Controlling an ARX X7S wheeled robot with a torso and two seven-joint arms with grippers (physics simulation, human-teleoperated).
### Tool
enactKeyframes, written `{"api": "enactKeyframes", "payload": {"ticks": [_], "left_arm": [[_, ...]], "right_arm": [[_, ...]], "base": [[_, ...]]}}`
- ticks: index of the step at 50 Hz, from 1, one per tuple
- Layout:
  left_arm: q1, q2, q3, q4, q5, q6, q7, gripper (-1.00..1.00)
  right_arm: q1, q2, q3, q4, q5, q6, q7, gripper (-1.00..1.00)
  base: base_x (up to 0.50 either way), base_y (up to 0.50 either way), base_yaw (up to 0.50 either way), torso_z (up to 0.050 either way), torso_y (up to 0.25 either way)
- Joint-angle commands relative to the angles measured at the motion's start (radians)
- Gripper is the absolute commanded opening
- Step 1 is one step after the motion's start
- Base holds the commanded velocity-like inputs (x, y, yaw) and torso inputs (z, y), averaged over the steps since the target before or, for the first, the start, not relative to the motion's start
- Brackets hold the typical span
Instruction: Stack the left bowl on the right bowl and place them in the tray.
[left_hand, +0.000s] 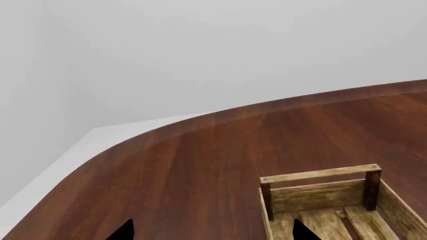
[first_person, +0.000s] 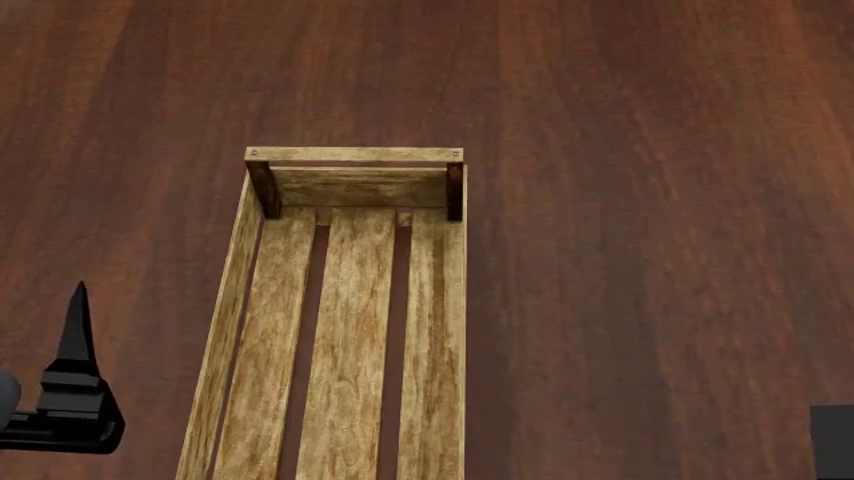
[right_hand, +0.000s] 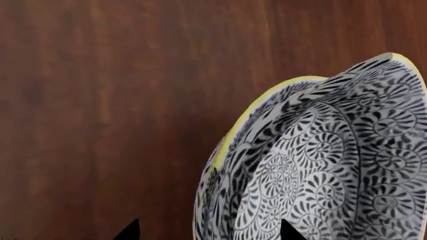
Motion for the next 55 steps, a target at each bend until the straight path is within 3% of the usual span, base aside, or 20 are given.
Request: {"api": "enactKeyframes", "payload": {"ticks": [1,15,36,55], "left_arm": [[-0.001,-0.002,0.002,-0.003,-0.001,0.002,-0.002,1.0],[-0.004,-0.004,0.007,-0.002,-0.004,-0.001,-0.007,1.0],[-0.001,-0.01,0.003,0.015,-0.011,-0.003,-0.015,1.0],[0.004,-0.016,-0.005,0.022,-0.019,0.0,-0.021,1.0]], "right_arm": [[0.02,-0.019,-0.038,0.047,-0.03,-0.001,-0.02,-1.0],[0.052,-0.032,-0.097,0.086,-0.068,0.018,-0.048,-1.0],[0.082,0.106,0.065,-0.259,0.097,0.176,0.136,-1.0],[0.161,0.141,0.14,-0.401,0.216,0.285,0.24,-1.0]], "base": [[0.0,0.0,0.0,0.0,0.0],[0.0,0.0,0.0,0.0,0.0],[0.0,0.0,0.0,0.0,0.0],[0.0,0.0,0.0,0.0,0.0]]}}
